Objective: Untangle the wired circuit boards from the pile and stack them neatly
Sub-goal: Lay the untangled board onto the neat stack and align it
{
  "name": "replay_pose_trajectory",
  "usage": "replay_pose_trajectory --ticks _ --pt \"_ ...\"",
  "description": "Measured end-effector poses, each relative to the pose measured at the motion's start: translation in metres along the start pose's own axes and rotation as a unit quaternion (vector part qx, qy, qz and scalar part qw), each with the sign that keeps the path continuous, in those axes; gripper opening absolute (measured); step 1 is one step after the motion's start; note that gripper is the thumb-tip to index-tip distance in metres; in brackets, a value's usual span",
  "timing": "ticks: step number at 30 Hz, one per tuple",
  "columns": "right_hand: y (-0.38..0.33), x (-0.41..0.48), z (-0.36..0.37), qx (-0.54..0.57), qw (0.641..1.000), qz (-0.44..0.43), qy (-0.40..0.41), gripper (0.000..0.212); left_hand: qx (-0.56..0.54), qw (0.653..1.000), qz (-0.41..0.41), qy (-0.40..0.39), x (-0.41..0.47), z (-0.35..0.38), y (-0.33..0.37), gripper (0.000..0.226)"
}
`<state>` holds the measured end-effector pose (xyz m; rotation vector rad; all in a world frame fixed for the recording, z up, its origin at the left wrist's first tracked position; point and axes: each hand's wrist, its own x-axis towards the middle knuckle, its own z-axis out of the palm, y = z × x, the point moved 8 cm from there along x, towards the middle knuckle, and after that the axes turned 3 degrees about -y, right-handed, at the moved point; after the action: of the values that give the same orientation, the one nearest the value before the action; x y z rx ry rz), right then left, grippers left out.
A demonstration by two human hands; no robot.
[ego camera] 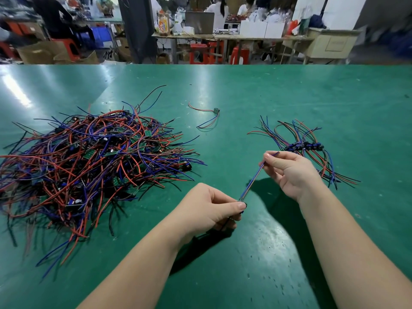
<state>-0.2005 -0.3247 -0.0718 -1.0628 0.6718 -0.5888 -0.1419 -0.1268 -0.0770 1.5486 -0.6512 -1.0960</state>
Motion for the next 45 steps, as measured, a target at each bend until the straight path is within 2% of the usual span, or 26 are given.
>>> replay_pose_trajectory --ticks 5,9,12,13,15,16,18,19,21,23,25,27,31,34,35,38,41,43,45 --pt "-0.003 0.001 -0.004 0.022 0.998 -0.043 0.035 0.014 -0.005 1.000 -0.004 0.002 0.000 -0.004 0.001 0.018" --pt "-0.001 0.004 -0.015 0.062 0.993 -0.037 0.093 0.020 0.020 1.000 -0.008 -0.006 0.000 -0.003 -0.001 0.016" --pt "-0.005 0.006 -0.029 0.075 0.988 -0.024 0.135 0.027 -0.019 0.999 -0.009 0.036 0.005 -0.008 -0.003 0.017" --pt "-0.007 0.006 -0.031 0.031 0.989 -0.026 0.141 0.032 -0.039 0.997 -0.008 0.061 0.006 -0.012 -0.003 0.017" --pt "-0.015 0.000 -0.025 -0.136 0.979 -0.051 0.142 0.032 -0.089 0.990 -0.008 0.110 0.009 -0.021 -0.006 0.020" --pt "-0.019 -0.004 -0.018 -0.249 0.956 -0.074 0.138 0.030 -0.115 0.985 -0.011 0.126 0.011 -0.024 -0.007 0.021" --pt "-0.022 -0.014 0.005 -0.456 0.872 -0.129 0.120 0.027 -0.162 0.977 -0.025 0.135 0.013 -0.028 -0.012 0.025" --pt "-0.021 -0.018 0.015 -0.518 0.834 -0.157 0.107 0.028 -0.185 0.973 -0.033 0.133 0.014 -0.027 -0.013 0.027" --pt "-0.022 -0.028 0.032 -0.559 0.801 -0.199 0.084 0.023 -0.238 0.962 -0.043 0.128 0.014 -0.025 -0.014 0.030" --pt "-0.019 -0.035 0.045 -0.549 0.810 -0.202 0.046 0.009 -0.292 0.948 -0.048 0.118 0.015 -0.021 -0.014 0.035" --pt "-0.006 -0.042 0.063 -0.537 0.822 -0.186 -0.033 0.012 -0.319 0.941 -0.051 0.097 0.015 -0.015 -0.013 0.043" --pt "0.007 -0.049 0.078 -0.548 0.812 -0.183 -0.088 0.018 -0.318 0.944 -0.047 0.072 0.015 -0.010 -0.012 0.049" --pt "0.008 -0.048 0.078 -0.537 0.817 -0.203 -0.062 0.017 -0.282 0.958 -0.039 0.022 0.014 -0.002 -0.006 0.054" --pt "0.005 -0.041 0.067 -0.535 0.824 -0.181 -0.039 0.011 -0.253 0.966 -0.046 -0.013 0.012 0.005 -0.006 0.055" --pt "0.007 -0.038 0.063 -0.526 0.834 -0.161 -0.040 0.012 -0.251 0.967 -0.048 -0.018 0.012 0.007 -0.006 0.055" --pt "0.009 -0.031 0.052 -0.433 0.895 -0.101 -0.037 0.012 -0.261 0.964 -0.056 -0.006 0.013 0.004 -0.009 0.055" --pt "0.002 -0.022 0.045 -0.261 0.963 -0.052 -0.039 0.010 -0.257 0.964 -0.061 0.013 0.016 -0.003 -0.012 0.052" --pt "-0.013 -0.012 0.038 -0.184 0.981 -0.046 -0.028 0.009 -0.252 0.965 -0.062 0.020 0.017 -0.006 -0.013 0.046" --pt "-0.035 -0.001 0.027 -0.171 0.983 -0.072 0.002 0.010 -0.247 0.967 -0.063 0.025 0.018 -0.007 -0.015 0.037"
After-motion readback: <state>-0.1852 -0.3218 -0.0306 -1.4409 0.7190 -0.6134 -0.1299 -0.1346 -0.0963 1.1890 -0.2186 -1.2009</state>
